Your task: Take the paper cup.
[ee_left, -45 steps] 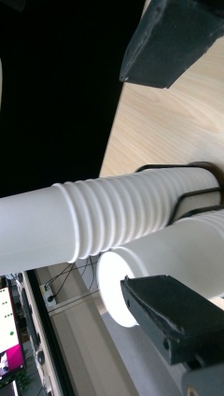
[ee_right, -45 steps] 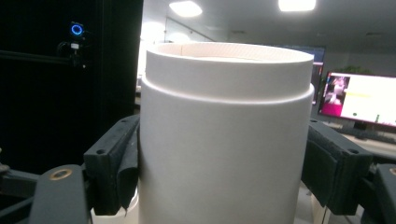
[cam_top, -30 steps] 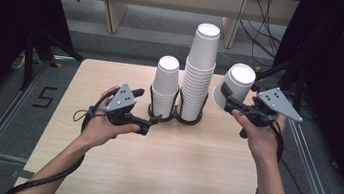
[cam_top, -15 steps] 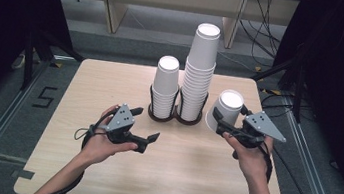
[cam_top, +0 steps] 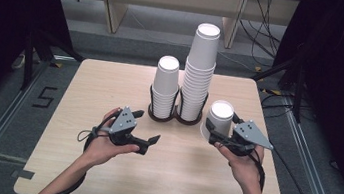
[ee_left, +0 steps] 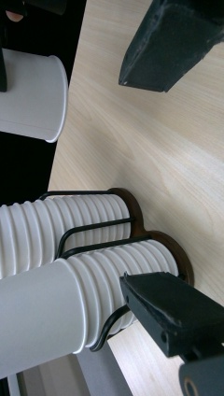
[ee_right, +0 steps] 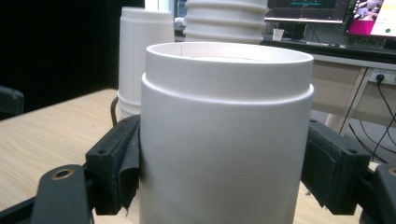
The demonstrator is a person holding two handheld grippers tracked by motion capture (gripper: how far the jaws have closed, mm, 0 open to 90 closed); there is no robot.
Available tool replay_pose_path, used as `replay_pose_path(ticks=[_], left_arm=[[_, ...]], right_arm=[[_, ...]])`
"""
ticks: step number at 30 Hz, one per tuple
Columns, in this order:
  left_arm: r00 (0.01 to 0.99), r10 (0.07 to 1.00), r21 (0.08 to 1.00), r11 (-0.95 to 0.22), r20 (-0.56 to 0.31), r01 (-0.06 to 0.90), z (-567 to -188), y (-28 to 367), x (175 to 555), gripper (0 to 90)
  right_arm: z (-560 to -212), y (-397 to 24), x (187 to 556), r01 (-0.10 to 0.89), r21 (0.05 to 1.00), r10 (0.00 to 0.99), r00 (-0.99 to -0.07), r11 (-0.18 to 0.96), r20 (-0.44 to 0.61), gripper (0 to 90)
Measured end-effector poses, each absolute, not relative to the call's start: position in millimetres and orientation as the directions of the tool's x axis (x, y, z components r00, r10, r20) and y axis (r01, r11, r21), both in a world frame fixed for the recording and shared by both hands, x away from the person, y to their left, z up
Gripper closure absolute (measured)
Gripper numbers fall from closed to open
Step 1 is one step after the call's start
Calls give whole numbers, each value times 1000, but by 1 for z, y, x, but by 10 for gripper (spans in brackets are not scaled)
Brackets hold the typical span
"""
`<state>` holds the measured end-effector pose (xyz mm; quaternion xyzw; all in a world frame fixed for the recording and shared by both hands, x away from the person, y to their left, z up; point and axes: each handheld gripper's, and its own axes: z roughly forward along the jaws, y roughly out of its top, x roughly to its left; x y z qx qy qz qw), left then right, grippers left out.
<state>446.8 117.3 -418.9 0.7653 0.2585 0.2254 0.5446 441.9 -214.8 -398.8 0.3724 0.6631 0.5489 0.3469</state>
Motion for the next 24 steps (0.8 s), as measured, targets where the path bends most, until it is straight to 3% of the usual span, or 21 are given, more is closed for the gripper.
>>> replay_pose_path(ticks=[3,10,17,24], left_arm=[[767,639,947,-279,60,158,-419,117,448,47],[783,621,944,-275,31,181,-415,109,453,54],[797,603,942,-276,17,189,-410,106,456,55],[799,602,945,-263,4,193,-407,106,461,58]], right_arm=[[-402,-212,442,91,984,872,-480,154,-92,224],[-415,-192,440,34,934,828,-476,356,-298,224],[-425,-177,440,20,905,796,-485,425,-363,223],[-435,-167,438,-56,824,720,-456,564,-524,222]])
